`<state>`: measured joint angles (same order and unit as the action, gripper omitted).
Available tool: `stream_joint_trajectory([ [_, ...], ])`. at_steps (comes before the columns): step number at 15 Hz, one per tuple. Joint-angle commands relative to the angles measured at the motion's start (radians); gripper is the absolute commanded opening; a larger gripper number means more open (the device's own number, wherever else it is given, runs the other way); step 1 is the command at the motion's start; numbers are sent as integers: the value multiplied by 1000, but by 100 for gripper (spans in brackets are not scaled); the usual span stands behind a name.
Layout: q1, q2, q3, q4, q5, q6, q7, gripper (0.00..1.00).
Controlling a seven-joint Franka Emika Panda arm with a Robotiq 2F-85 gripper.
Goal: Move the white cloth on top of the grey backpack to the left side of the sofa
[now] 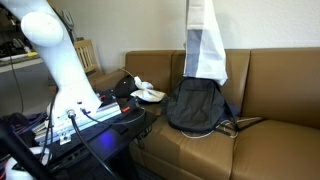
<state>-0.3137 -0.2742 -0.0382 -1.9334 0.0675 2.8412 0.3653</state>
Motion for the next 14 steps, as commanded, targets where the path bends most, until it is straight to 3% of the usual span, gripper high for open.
stream_joint_trajectory([
  [1,-109,-144,49,54,-151,-200,127,0],
  [2,-71,-175,3,83,-102,-259,134,0],
  [3,-78,-197,-3,128,-100,-340,144,0],
  [4,-107,-206,17,143,-166,-388,142,0],
  [6,-112,-220,38,110,-257,-410,109,0],
  [7,-66,-207,15,109,-227,-436,84,0],
  [10,-23,-132,19,46,-243,-467,53,0],
  [14,132,54,-95,10,52,-313,-70,0],
])
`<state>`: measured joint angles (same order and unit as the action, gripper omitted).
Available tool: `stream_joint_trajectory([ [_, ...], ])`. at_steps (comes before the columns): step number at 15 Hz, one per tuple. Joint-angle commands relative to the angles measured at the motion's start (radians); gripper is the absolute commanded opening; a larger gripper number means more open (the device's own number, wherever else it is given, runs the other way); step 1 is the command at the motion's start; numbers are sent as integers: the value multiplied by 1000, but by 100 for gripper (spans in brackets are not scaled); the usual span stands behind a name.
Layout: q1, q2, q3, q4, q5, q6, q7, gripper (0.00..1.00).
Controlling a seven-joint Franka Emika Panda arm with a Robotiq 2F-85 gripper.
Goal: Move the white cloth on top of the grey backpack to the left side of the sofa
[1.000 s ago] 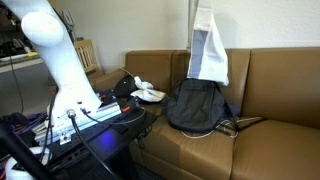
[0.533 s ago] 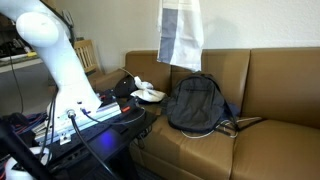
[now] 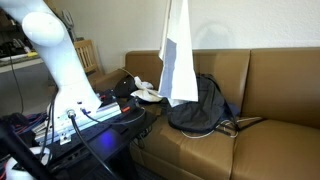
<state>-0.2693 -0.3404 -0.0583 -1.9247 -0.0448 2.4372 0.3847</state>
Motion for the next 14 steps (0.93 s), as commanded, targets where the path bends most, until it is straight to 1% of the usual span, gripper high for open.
stream_joint_trajectory([
  [1,124,167,-81,-2,242,96,-129,0],
  [3,176,168,-63,-68,343,81,-209,0],
  [4,198,174,-41,-119,371,87,-230,0],
  [7,274,223,5,-196,472,70,-296,0],
  [10,342,247,72,-292,507,58,-327,0],
  [12,385,273,120,-348,502,54,-331,0],
  [14,422,323,166,-371,482,42,-321,0],
])
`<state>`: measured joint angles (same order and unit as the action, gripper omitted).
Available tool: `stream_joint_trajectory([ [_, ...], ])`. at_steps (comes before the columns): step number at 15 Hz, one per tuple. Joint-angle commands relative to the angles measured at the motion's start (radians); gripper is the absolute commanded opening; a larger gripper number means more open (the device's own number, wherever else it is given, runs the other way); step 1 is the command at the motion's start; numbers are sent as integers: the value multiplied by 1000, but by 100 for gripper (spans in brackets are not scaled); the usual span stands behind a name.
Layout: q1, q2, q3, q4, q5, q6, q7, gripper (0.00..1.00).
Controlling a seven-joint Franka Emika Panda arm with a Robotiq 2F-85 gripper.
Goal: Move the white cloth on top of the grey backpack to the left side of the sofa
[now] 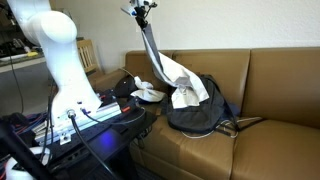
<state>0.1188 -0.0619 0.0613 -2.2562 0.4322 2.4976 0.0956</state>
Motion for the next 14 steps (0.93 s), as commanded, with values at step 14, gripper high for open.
stream_joint_trajectory([
  [14,169,263,203,249,-350,-561,-47,0],
])
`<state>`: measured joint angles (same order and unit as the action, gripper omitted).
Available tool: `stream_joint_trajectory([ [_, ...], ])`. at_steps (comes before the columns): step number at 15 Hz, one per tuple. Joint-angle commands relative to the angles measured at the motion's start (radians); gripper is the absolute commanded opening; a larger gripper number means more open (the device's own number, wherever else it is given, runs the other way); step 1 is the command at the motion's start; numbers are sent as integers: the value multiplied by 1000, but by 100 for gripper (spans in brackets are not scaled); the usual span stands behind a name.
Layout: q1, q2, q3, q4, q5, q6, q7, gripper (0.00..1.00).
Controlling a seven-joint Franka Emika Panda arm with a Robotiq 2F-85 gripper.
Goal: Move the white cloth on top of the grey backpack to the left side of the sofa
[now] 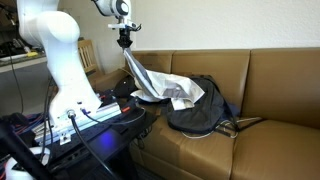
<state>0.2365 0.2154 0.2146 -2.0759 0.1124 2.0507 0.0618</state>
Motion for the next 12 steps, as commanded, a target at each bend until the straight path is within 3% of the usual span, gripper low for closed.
stream_joint_trajectory([
  [1,74,-14,72,92,-37,-143,-14,0],
  [5,163,41,131,197,-129,-223,-35,0],
  [6,150,5,125,142,-76,-179,-2,0],
  [12,161,42,120,158,-95,-179,17,0],
])
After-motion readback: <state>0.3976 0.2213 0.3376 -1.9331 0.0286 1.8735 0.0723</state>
